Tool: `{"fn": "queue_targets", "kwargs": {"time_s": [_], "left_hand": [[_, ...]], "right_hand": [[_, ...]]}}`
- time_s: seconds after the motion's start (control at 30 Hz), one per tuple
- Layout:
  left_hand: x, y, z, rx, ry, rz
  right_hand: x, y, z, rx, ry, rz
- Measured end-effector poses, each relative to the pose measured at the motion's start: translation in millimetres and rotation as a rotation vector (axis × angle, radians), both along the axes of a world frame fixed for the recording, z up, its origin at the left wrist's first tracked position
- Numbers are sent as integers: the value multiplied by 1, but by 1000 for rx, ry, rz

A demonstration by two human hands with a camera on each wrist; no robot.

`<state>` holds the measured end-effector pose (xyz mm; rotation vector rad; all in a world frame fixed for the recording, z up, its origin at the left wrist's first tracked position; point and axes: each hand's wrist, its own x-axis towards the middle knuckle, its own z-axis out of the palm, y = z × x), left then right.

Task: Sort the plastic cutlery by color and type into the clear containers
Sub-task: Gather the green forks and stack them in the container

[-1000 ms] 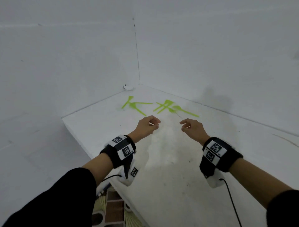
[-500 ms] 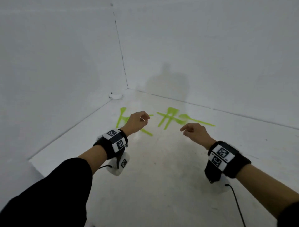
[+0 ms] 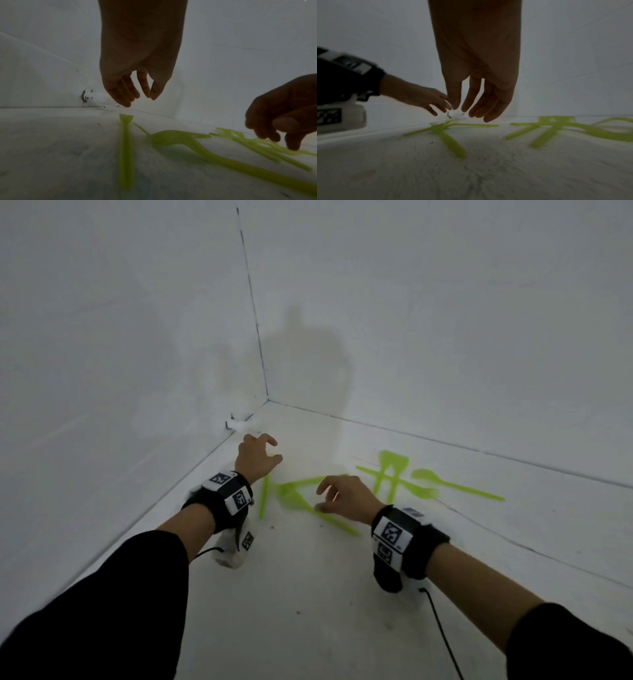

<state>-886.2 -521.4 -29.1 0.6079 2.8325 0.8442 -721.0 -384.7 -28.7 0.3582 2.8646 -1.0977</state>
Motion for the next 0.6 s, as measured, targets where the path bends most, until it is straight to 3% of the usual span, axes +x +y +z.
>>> {"fn": "queue_targets", "kwargs": {"time_s": [0.1, 0.23, 0.37, 0.47, 0.6], "left_hand": [[-18, 1, -5, -148, -104, -25], [-32, -3, -14, -136, -165, -88], [-40, -7, -16, -119, -159, -68], [-38, -7, -10, 72, -254, -9], [-20, -8, 7, 464, -479, 56]], "right_hand": [[-21, -16, -9, 89, -94, 54], [-26, -16, -8, 142, -121, 94], [-14, -8, 3, -57, -59, -8], [-10, -1, 12, -143, 58, -101], [-19, 5, 12, 28, 203, -148]]}}
